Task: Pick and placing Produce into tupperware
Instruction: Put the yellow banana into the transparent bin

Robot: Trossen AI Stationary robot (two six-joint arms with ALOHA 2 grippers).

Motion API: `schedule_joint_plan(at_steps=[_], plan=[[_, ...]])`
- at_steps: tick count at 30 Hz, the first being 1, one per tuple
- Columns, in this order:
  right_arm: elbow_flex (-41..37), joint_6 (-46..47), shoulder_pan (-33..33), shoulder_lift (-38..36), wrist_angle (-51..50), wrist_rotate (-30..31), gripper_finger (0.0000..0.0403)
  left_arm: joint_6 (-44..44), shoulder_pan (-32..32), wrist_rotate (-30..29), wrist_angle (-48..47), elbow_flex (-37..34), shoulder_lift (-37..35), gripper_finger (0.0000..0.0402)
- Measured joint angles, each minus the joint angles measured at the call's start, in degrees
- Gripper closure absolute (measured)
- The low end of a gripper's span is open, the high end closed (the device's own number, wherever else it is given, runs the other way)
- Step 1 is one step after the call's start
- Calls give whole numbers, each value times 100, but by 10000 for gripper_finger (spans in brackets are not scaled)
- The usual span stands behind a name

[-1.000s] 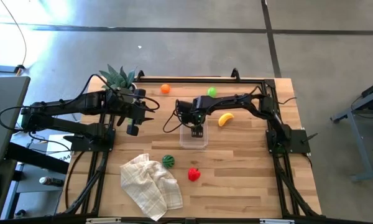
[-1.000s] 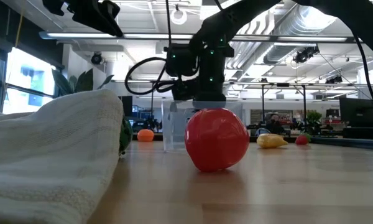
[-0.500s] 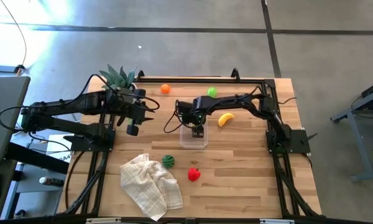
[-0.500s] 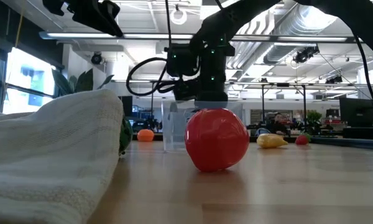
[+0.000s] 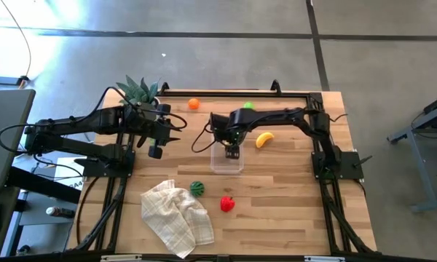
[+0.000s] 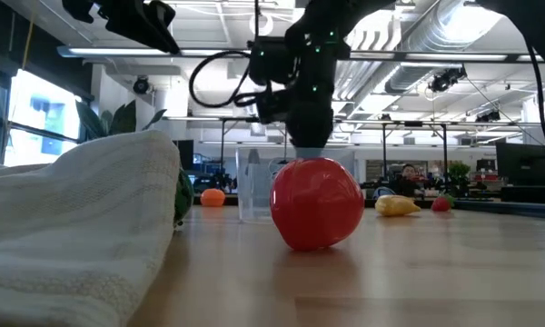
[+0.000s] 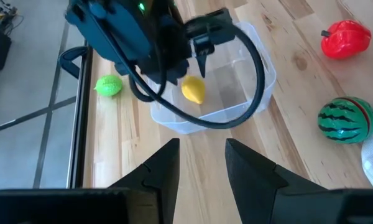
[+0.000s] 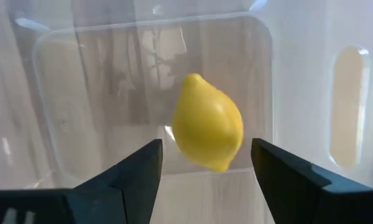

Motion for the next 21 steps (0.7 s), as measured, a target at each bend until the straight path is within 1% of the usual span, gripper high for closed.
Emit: schedule_joint_plan(at_steps=[5,12,18,21], plan=[[0,121,-2,-381,-112,1,165,1,0,-2,-1,0,0,284],[2,108,-4,-1211,-421,3,165,0,0,-2,1,0,0,284],[2,-209,-97,-1918,-910,206,165,1,0,0,3,0,0,284],[2,-589,-169,-2131,-1277,236,165,-1,0,-2,1,0,1,284]])
